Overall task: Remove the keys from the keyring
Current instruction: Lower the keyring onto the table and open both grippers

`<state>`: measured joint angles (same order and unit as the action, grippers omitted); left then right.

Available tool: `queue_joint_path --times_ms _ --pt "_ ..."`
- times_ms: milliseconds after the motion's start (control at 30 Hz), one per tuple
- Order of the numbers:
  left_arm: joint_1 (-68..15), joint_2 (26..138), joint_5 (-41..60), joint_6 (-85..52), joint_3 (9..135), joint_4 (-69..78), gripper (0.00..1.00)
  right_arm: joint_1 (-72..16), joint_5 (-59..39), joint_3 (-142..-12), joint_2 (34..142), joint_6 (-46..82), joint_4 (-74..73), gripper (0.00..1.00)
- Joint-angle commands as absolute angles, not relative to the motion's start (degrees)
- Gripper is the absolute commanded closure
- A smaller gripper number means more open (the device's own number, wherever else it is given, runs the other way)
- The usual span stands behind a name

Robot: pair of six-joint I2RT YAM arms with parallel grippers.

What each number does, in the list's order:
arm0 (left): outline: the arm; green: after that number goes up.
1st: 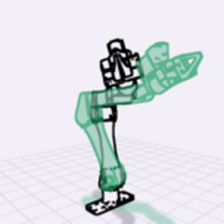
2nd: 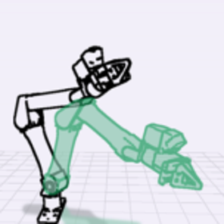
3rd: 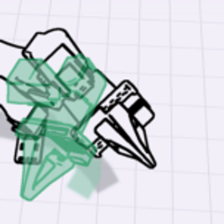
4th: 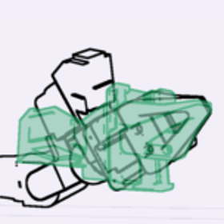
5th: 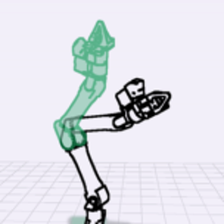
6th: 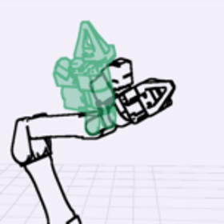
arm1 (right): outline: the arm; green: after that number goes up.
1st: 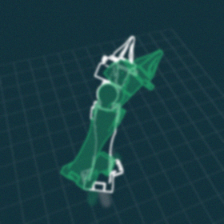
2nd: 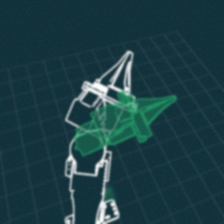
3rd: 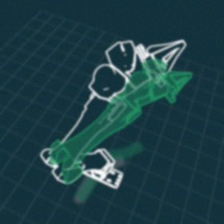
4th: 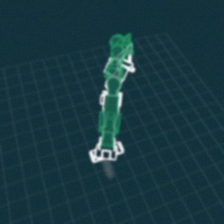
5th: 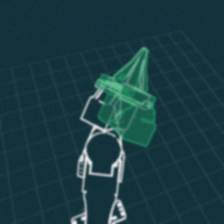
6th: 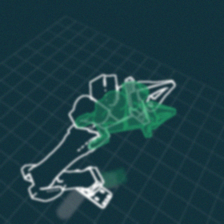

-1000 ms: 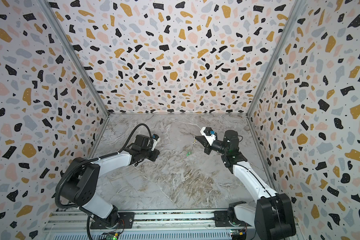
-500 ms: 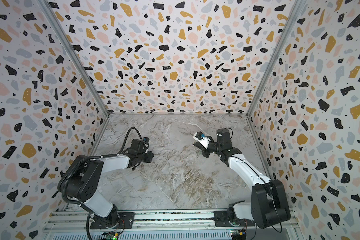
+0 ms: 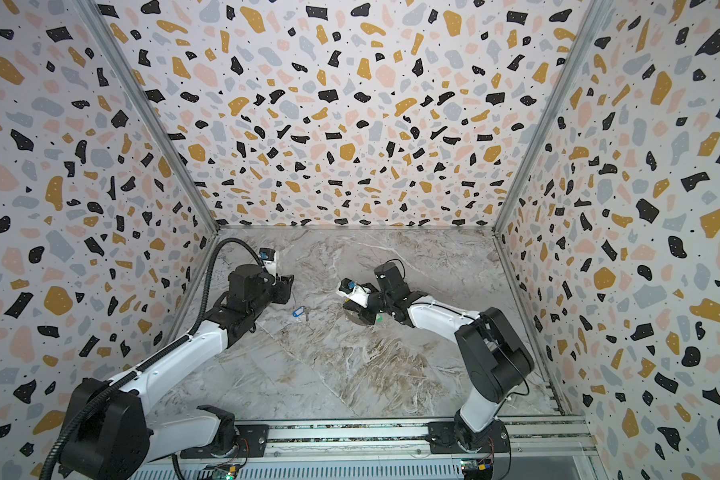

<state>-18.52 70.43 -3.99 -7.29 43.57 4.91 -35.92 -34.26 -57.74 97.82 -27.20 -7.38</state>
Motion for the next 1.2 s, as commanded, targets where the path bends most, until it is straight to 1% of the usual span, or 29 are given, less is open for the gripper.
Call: queue_joint_path --times_ms 0,167,233,300,367,433,467,500,633,700,767,900,1000,1067,1167 --pt "-18.3 69.9 -3.9 -4.9 45.2 3.0 0.48 -37.9 -32.1 -62.2 100.4 -24.9 -7.1 0.96" --pt "-18.3 69.6 -3.4 -4.7 44.9 2.2 0.49 -40.6 -33.1 -65.8 105.7 -22.9 -6.3 0.95" --pt "-18.3 69.5 -3.0 -4.4 44.9 2.1 0.49 -41.5 -34.2 -66.8 107.2 -22.7 -6.0 0.91" --pt "-18.3 69.8 -1.9 -3.5 45.4 2.0 0.49 -41.8 -34.8 -67.2 107.9 -21.3 -7.3 0.86" --pt "-18.3 70.2 -1.2 -2.6 46.0 1.4 0.49 -41.7 -34.6 -67.5 108.0 -19.3 -8.6 0.75" --pt "-18.3 70.5 -0.1 -1.3 46.4 1.1 0.49 -41.0 -34.8 -67.5 107.1 -18.4 -9.0 0.69" --pt "-18.3 70.6 0.3 -0.8 46.5 1.2 0.49 -40.6 -34.6 -67.1 106.3 -17.2 -9.9 0.62" --pt "-18.3 70.8 0.8 -0.6 46.7 1.3 0.49 -40.0 -34.8 -66.4 105.3 -16.4 -11.1 0.58" --pt "-18.6 72.2 4.9 0.8 47.5 2.6 0.49 -36.2 -34.8 -62.0 99.6 -11.7 -15.7 0.5" --pt "-19.5 73.9 6.7 2.2 48.4 2.4 0.49 -32.7 -34.8 -59.6 96.5 -8.0 -17.3 0.46" --pt "-21.4 75.8 7.4 3.6 49.3 1.6 0.5 -29.6 -34.4 -58.2 94.5 -7.2 -15.9 0.43" --pt "-27.0 79.0 5.5 6.4 49.9 -0.9 0.5 -26.0 -32.0 -61.8 96.7 -11.5 -6.6 0.43" --pt "-32.2 80.9 2.1 8.8 49.6 -3.1 0.5 -25.4 -30.6 -67.6 102.2 -14.8 1.3 0.47" --pt "-34.1 82.1 1.5 7.4 49.2 -3.9 0.51 -25.4 -30.3 -71.6 106.7 -14.3 5.8 0.5" --pt "-36.7 82.0 2.0 5.3 46.7 -2.7 0.51 -25.4 -30.3 -74.1 110.9 -12.6 7.6 0.52"
